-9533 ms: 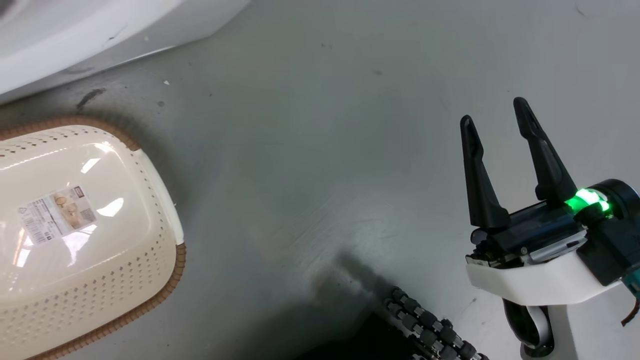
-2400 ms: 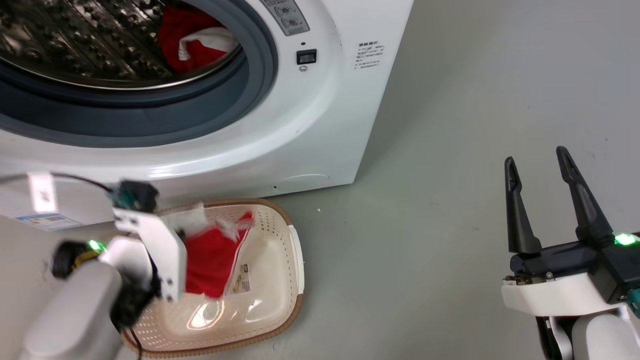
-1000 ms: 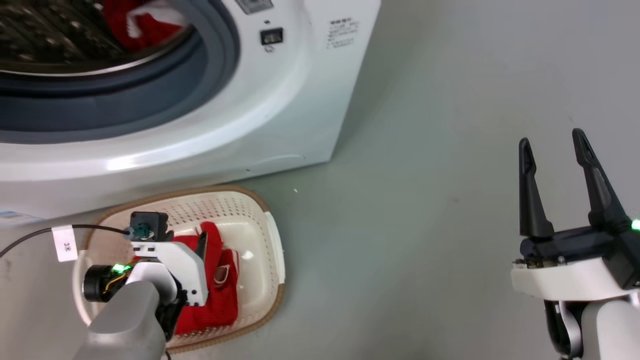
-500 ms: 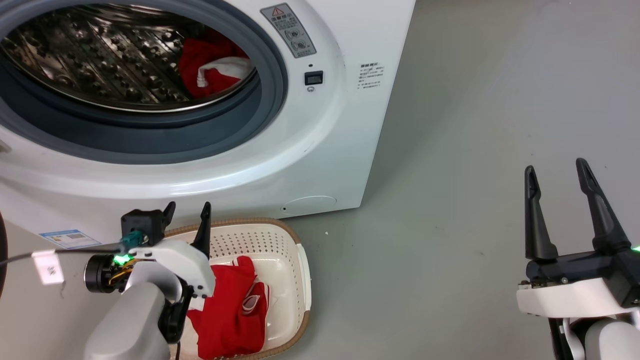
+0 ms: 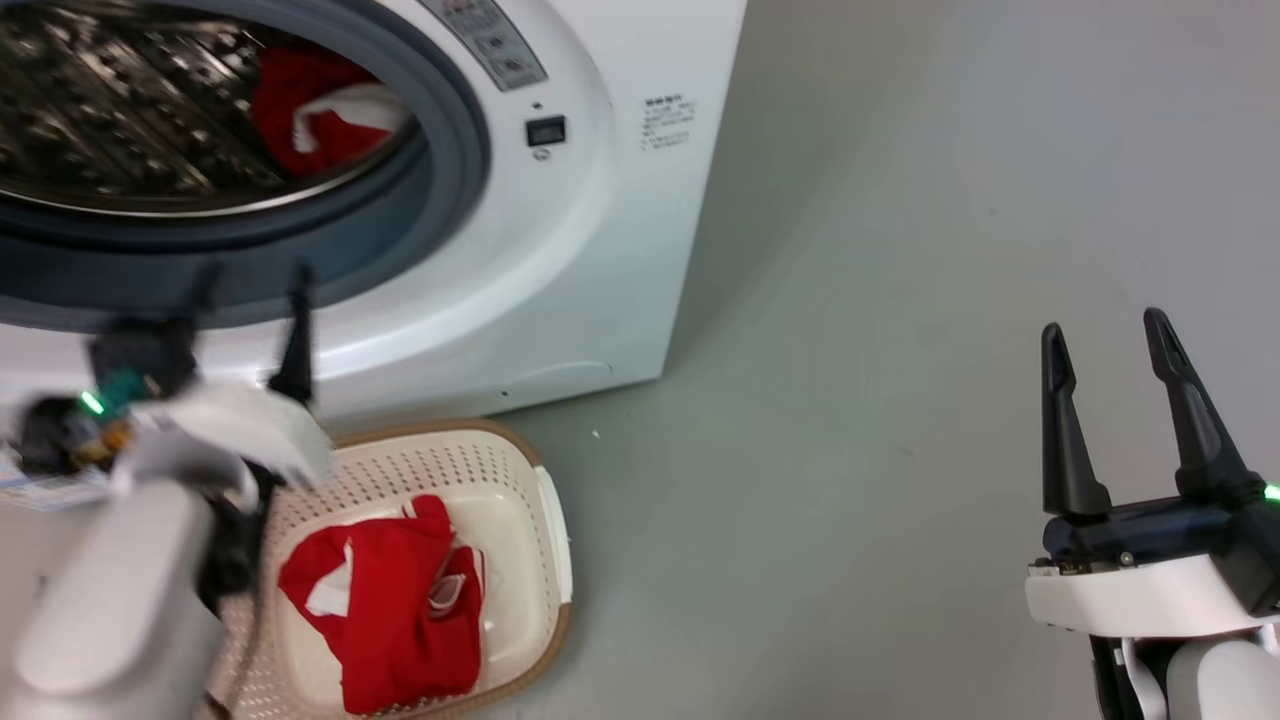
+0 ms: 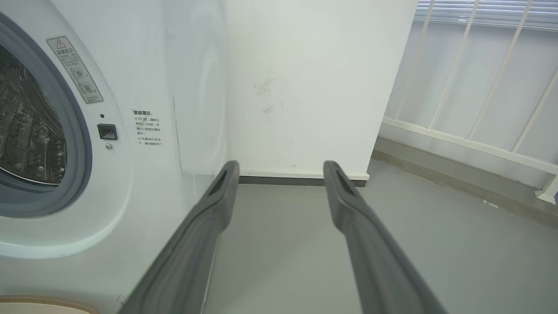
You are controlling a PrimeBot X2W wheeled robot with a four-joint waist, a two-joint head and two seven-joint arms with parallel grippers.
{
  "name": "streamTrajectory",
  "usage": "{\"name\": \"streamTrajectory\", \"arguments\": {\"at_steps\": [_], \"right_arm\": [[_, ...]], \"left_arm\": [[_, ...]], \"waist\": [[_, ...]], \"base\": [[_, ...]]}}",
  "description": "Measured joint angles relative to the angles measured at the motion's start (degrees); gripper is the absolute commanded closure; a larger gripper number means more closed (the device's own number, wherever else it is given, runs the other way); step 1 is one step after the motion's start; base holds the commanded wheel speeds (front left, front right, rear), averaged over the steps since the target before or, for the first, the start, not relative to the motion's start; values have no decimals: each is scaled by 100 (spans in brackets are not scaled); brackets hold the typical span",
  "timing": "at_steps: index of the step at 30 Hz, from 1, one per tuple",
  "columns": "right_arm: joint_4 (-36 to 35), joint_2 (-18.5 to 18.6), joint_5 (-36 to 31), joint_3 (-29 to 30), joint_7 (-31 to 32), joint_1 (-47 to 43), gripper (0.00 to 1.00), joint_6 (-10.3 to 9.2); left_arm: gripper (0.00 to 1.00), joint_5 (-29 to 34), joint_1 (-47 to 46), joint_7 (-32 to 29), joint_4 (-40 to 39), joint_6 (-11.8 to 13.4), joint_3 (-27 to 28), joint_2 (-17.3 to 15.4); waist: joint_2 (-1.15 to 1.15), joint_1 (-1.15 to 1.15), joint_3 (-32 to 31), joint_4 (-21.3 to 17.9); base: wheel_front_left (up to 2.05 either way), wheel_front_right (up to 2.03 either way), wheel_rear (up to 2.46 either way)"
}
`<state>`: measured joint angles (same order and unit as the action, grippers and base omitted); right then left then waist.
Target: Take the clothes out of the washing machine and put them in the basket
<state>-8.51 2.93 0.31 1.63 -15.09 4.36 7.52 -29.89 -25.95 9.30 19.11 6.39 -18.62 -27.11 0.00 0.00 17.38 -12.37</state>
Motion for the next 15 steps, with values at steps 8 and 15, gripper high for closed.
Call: {"name": "streamTrajectory", "arguments": {"at_steps": [8, 15], "right_arm": [[-18, 0, 247, -179, 0, 190, 0, 0], [10, 2, 455, -453, -1, 396, 0, 0]], "left_arm": [[0, 147, -1255, -1374, -355, -64, 83, -847], [0, 213, -2575, -2727, -31, -332, -7, -1335]], "waist": [[0, 0, 651, -335], [0, 0, 1311, -689]], "base": [[0, 0, 0], [0, 0, 0]]}}
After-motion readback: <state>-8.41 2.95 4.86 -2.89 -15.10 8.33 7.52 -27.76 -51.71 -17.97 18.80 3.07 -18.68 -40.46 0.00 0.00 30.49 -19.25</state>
